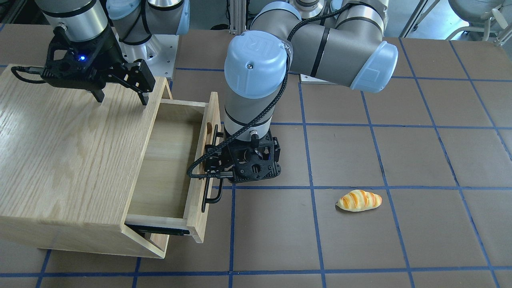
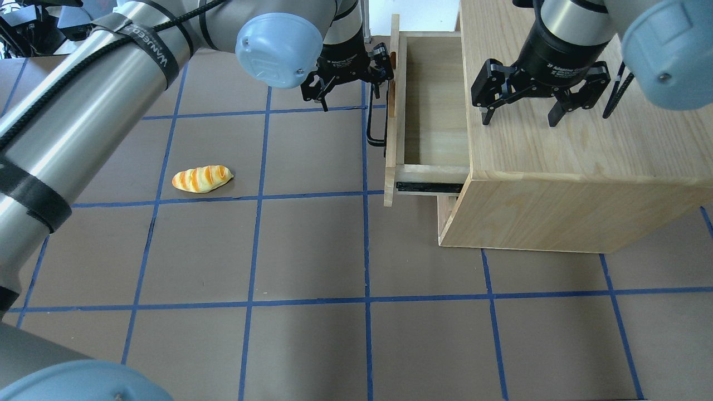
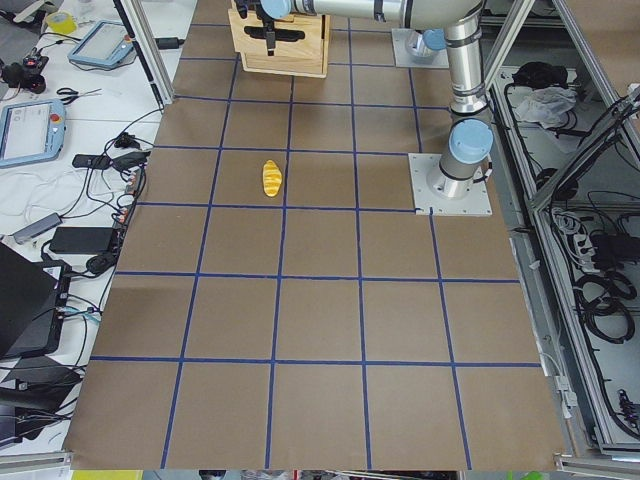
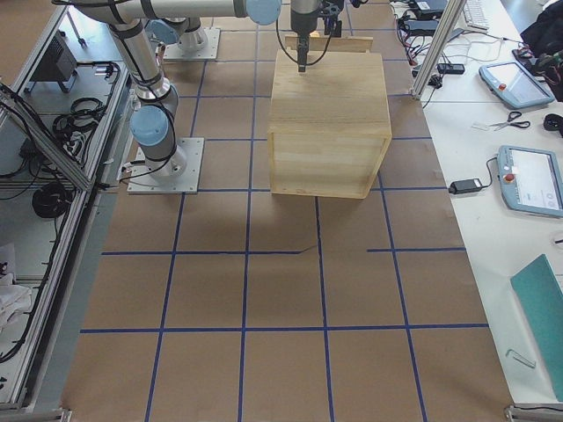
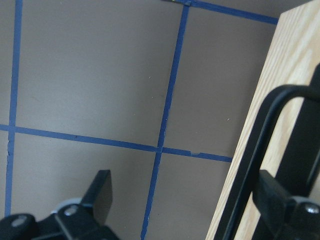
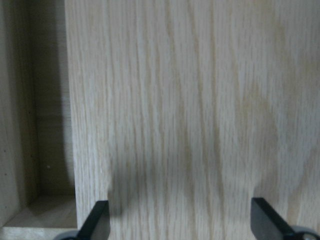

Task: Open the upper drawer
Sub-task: 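Pull the drawer handle outward with the left gripper, sliding the drawer open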

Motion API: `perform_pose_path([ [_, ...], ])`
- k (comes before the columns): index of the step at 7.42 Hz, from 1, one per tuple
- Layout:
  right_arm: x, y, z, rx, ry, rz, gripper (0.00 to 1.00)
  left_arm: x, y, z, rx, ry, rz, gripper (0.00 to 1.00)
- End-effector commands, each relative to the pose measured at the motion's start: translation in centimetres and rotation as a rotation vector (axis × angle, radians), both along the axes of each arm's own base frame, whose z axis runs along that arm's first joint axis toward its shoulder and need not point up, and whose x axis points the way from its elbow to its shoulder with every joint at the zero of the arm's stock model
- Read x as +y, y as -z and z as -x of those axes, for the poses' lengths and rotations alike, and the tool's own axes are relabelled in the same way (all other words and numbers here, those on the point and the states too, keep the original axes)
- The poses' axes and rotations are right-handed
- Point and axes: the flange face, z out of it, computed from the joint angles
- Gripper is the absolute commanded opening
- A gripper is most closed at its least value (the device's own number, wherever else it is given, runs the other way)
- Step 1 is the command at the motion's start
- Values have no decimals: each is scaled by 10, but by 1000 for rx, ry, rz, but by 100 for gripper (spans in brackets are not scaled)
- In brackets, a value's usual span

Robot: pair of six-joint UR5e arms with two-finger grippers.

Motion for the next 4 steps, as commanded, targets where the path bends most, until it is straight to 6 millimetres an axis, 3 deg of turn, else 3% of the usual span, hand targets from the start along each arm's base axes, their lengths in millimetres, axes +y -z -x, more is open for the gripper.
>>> perform_pose_path([
  [1,0,0,0,1,0,0,100,-2,-3,-13,-1,-17,-1,100],
  [4,0,0,0,1,0,0,100,-6,-4,-21,-1,-31,-1,100],
])
